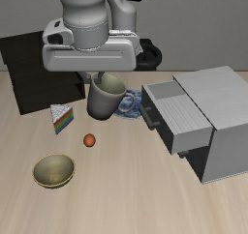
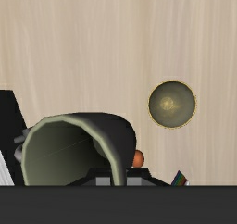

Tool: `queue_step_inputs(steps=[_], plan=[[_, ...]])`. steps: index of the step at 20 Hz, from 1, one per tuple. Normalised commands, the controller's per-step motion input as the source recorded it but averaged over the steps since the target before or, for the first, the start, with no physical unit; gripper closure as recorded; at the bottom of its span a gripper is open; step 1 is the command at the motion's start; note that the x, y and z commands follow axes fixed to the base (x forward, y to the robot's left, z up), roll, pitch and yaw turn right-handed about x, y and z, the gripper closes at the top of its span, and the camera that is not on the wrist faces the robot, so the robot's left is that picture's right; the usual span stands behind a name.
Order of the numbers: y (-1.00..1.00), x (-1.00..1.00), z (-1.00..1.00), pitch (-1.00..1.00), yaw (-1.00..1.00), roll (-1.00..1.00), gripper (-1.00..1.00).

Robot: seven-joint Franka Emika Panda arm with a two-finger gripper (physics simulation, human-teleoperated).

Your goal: Pick up the mug and place it on the top of the cabinet

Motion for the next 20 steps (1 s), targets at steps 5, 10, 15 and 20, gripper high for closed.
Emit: queue_step_inputs(steps=[5, 10, 15, 20], plan=[[0.0, 0.0, 1.0, 0.0, 0.0, 0.0, 1.0], [0.6, 0.0, 0.4, 0.0, 0.0, 0.0, 1.0], [1.0, 0.0, 0.0, 0.0, 0.0, 0.0, 1.0], [1.0, 0.0, 0.0, 0.0, 0.0, 0.0, 1.0]])
